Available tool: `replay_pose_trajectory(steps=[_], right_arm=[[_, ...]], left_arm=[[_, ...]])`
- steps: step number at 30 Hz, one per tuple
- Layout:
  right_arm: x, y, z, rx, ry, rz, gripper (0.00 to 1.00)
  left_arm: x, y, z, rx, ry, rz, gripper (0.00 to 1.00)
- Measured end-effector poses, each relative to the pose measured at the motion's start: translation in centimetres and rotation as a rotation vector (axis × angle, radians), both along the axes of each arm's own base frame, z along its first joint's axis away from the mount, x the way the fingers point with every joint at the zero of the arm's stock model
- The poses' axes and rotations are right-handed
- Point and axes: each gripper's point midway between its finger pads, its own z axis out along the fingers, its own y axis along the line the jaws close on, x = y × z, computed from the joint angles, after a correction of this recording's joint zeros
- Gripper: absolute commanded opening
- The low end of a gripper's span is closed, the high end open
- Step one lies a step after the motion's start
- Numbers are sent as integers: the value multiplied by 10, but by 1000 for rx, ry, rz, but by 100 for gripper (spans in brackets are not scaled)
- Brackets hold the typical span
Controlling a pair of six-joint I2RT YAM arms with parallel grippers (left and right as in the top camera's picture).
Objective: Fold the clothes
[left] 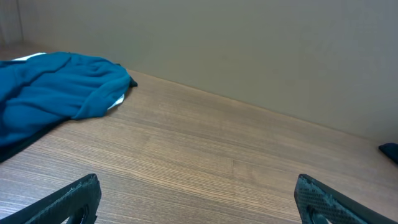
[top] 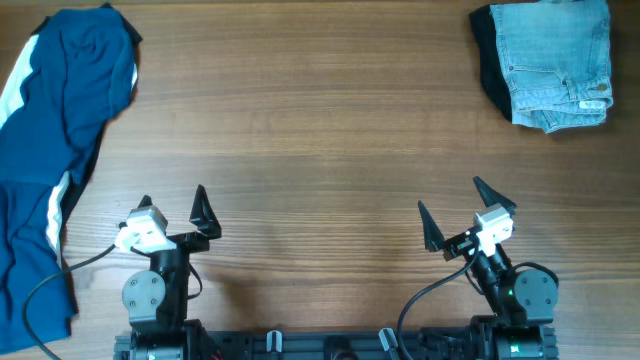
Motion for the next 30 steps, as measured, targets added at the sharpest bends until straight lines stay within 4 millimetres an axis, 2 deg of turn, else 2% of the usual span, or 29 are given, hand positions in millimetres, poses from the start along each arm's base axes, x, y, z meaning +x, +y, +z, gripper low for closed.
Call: replay_pose_trajectory(steps=[22,25,28,30], right_arm=[[1,-3,0,-28,-13,-20,100],[2,-7,10,-80,-74,-47,100],[1,-7,22,-79,-127,-48,100],[-1,-5,36,-79,-185,-37,100]], left_arm=[[0,0,0,0,0,0,100],[0,1,2,1,-7,4,100],[1,1,14,5,-62,7,100],[0,-2,36,11,-154,-11,100]])
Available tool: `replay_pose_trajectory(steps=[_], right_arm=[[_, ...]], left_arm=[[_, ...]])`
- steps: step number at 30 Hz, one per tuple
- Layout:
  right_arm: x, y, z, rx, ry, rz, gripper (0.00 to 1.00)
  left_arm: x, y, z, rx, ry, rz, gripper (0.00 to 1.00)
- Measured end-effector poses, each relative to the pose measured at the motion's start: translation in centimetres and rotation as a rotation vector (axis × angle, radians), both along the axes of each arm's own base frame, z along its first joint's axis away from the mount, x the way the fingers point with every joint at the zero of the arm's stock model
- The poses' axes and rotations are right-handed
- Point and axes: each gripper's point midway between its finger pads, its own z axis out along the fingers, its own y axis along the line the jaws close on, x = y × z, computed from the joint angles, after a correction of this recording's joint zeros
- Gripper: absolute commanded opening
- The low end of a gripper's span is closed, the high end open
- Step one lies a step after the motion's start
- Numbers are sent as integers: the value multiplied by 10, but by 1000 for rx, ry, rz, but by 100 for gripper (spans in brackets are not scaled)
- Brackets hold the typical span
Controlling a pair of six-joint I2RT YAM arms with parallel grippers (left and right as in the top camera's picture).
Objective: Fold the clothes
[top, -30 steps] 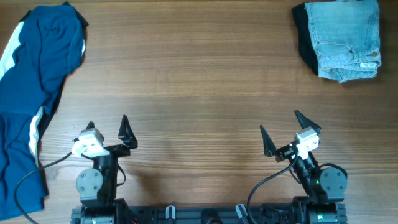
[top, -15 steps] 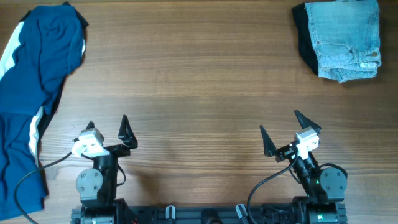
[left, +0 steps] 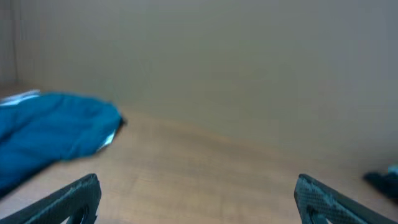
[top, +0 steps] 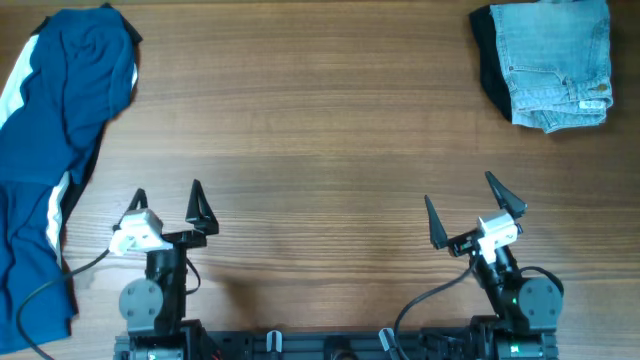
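A blue garment with a white stripe point(top: 55, 140) lies spread out down the table's left side; its far end shows at the left in the left wrist view as a blue heap point(left: 50, 134). A folded pair of light denim jeans point(top: 555, 62) rests at the far right corner. My left gripper point(top: 168, 205) stands open near the front edge, right of the blue garment, nothing between its fingers point(left: 81, 196). My right gripper point(top: 468, 205) is also open near the front right, holding nothing.
The wooden table point(top: 320, 140) stretches between the two garments. A black cable point(top: 45, 290) runs from the left arm over the lower end of the blue garment. A plain wall backs the table in the left wrist view.
Both arms have drawn back slightly toward the front edge. The left wrist camera has tilted up, showing more wall and less table, and its picture is blurred. Both grippers remain open.
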Motion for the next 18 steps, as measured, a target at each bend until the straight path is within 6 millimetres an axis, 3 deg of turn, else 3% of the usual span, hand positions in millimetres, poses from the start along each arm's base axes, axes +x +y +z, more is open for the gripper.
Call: replay_pose_trajectory(steps=[3,7,9,15,18], right_arm=[[-4,3,22,-3,-94,19,100],[8,8,22,-9,-33,46,100],[17,10,27,-18,12,62,100],[69,29,64,-67,132,180,100],[98,40,63,-64,255,255,100]], left_arm=[[-1,-4,8,4,-29,-24,100],[1,-6,6,0,34,-35,100],[3,-6,14,-3,66,-35,100],[23,-4,57,-10,136,-35,100],[41,-3,70,-18,232,-35,100]])
